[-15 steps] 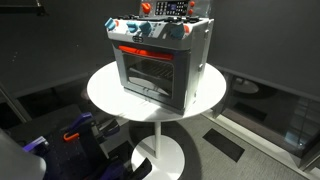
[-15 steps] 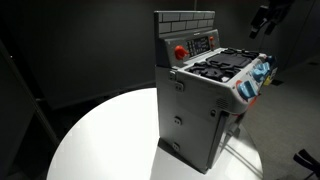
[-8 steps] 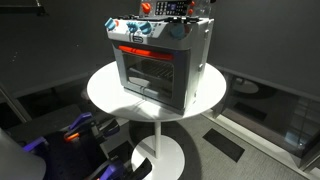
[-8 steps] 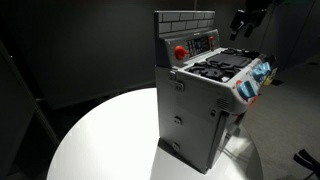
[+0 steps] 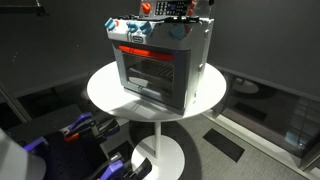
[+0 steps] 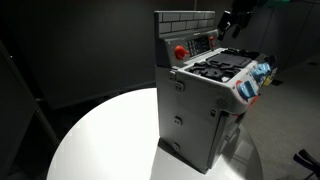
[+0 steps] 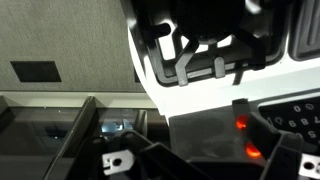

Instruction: Press the top right knob on the stove

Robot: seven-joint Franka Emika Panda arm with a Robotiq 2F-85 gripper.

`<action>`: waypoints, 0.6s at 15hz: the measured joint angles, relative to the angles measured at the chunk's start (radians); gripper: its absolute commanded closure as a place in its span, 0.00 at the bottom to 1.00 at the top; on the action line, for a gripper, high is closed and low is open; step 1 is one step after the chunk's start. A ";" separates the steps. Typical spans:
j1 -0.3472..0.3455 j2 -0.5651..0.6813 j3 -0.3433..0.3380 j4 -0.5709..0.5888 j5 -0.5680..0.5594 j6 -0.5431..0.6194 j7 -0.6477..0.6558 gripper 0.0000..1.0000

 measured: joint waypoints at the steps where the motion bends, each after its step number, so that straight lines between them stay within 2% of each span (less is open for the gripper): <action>1: 0.001 0.010 0.001 0.012 0.000 0.000 0.000 0.00; 9: 0.006 0.076 0.010 0.087 0.002 0.000 -0.012 0.00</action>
